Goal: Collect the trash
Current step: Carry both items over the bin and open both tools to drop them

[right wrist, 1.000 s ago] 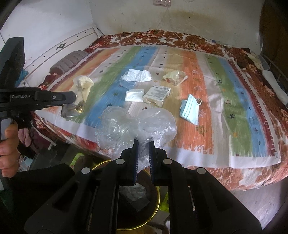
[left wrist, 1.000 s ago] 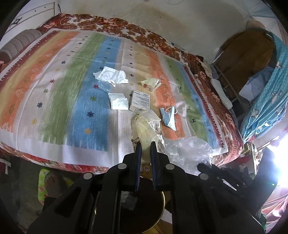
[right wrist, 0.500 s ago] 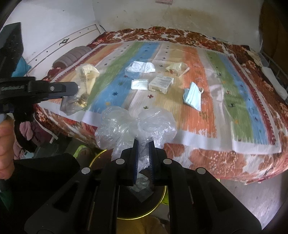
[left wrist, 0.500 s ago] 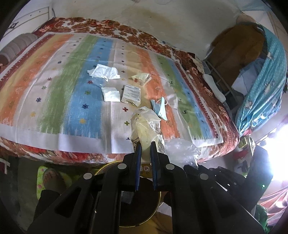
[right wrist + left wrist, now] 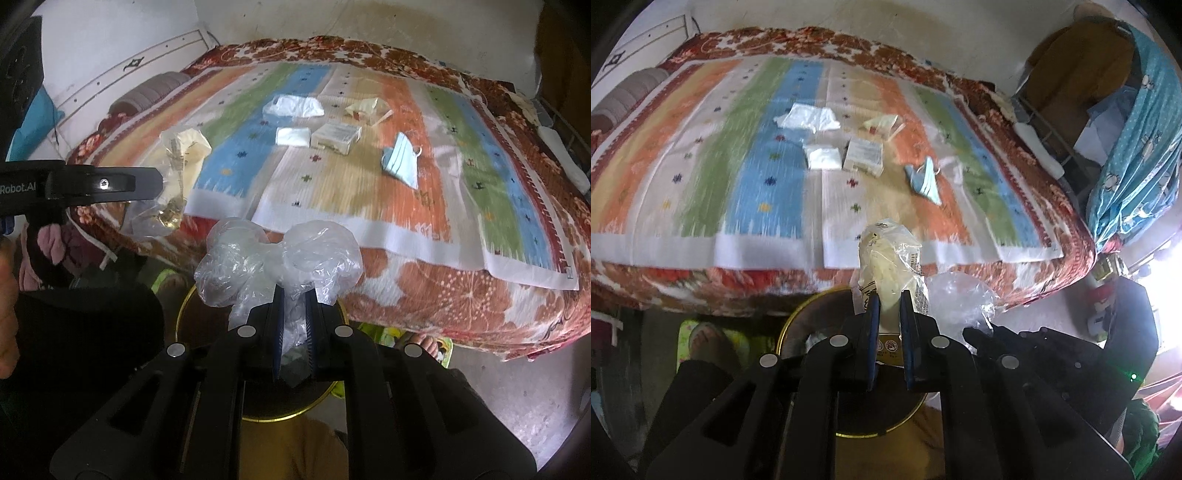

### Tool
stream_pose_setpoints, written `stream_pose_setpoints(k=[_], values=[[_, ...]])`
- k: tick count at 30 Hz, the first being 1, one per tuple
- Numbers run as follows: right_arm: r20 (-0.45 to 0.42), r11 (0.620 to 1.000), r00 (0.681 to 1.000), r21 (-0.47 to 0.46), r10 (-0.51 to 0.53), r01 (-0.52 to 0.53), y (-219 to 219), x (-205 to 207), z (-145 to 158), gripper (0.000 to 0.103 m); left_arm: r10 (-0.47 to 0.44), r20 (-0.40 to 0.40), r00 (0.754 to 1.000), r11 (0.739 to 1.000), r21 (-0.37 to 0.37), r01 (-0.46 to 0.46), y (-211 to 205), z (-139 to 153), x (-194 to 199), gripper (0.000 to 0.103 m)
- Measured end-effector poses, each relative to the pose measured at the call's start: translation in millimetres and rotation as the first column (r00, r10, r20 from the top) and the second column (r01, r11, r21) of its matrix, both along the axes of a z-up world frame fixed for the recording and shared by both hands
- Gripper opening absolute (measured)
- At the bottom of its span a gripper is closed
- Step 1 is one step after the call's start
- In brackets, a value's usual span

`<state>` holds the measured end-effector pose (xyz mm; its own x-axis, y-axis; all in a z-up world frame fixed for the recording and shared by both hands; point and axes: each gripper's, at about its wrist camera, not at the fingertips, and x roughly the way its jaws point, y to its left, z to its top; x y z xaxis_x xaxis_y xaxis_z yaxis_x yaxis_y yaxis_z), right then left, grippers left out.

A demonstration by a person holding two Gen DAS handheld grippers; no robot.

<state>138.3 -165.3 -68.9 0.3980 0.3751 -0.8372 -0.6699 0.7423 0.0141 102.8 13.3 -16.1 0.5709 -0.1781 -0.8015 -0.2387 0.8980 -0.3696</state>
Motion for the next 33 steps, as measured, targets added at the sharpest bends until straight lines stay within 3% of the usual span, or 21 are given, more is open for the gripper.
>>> stream_pose_setpoints(k=[17,23,33], values=[[-0.119,0.995,0.993,-0.103,-0.016,0.003,8,-19,-54,0.009,0.067,-0.168,0.983,0.992,-0.092,-0.083,-4,-50,-10,0.011],[-0.207,0.993,0.977,-0.116,-0.055,0.031,9,-14,-76,0.01,0.078,-0.258,0.963,0.983,-0.138,-0.117,1,-77,-4,0.011],[-0.286,0.986,0.951,-0.153,-0.115,0.073,11,-2,-104,0.01,0.096,-0.337,0.937,0.989,-0.072,-0.127,-3,-103,8,0.011]])
